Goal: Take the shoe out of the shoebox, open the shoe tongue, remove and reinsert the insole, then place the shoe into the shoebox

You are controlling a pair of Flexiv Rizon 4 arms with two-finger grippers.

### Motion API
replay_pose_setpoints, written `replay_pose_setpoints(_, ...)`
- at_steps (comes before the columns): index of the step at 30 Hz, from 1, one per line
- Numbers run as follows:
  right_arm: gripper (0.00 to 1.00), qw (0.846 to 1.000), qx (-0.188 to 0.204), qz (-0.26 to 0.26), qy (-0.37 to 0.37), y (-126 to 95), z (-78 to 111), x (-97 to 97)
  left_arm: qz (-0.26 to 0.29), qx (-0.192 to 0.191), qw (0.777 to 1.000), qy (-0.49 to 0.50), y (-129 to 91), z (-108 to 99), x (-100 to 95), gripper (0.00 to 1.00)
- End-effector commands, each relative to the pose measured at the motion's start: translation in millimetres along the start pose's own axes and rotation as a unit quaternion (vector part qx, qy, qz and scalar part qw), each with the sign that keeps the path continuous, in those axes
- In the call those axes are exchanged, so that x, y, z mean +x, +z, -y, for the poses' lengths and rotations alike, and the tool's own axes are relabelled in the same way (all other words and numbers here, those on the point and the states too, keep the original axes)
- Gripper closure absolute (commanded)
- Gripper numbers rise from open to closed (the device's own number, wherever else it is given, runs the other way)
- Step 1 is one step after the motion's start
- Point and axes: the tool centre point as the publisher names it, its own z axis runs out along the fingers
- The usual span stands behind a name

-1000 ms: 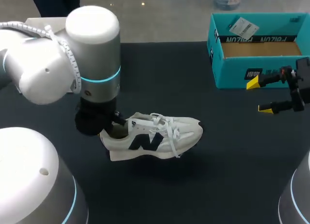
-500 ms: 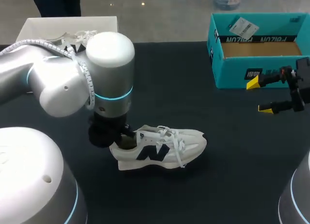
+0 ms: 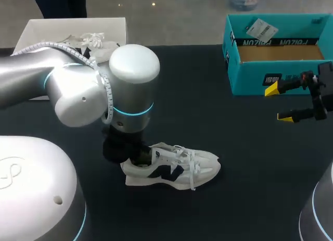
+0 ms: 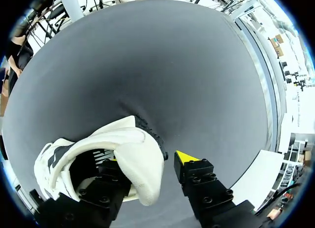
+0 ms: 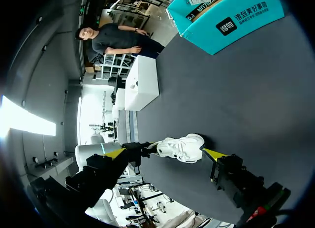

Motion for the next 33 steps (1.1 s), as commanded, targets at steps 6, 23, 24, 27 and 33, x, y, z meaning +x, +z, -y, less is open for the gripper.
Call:
replay_pose_setpoints(6,0.0,1.0,-0.001,0.002,0.001,1,1.4,-0.1,0.017,0.0,0.999,-0.028,-29,13,7.5,0.0)
replay_pose_setpoints(23,0.0,1.0,-0.001,0.002,0.001,1,1.4,-0.1,0.183,0.036,0.959,-0.215,-67,9,47.3,0.0)
replay_pose_setpoints(24,0.0,1.0,-0.001,0.002,0.001,1,1.4,-0.1,0.183,0.036,0.959,-0.215,-67,9,47.3,0.0)
replay_pose_setpoints(27,0.0,1.0,-0.001,0.002,0.001,1,1.4,-0.1,0.183,0.036,0.959,-0.215,-67,9,47.3,0.0)
replay_pose_setpoints(33,0.0,1.0,-0.001,0.002,0.001,1,1.4,-0.1,0.183,0.036,0.959,-0.215,-67,9,47.3,0.0)
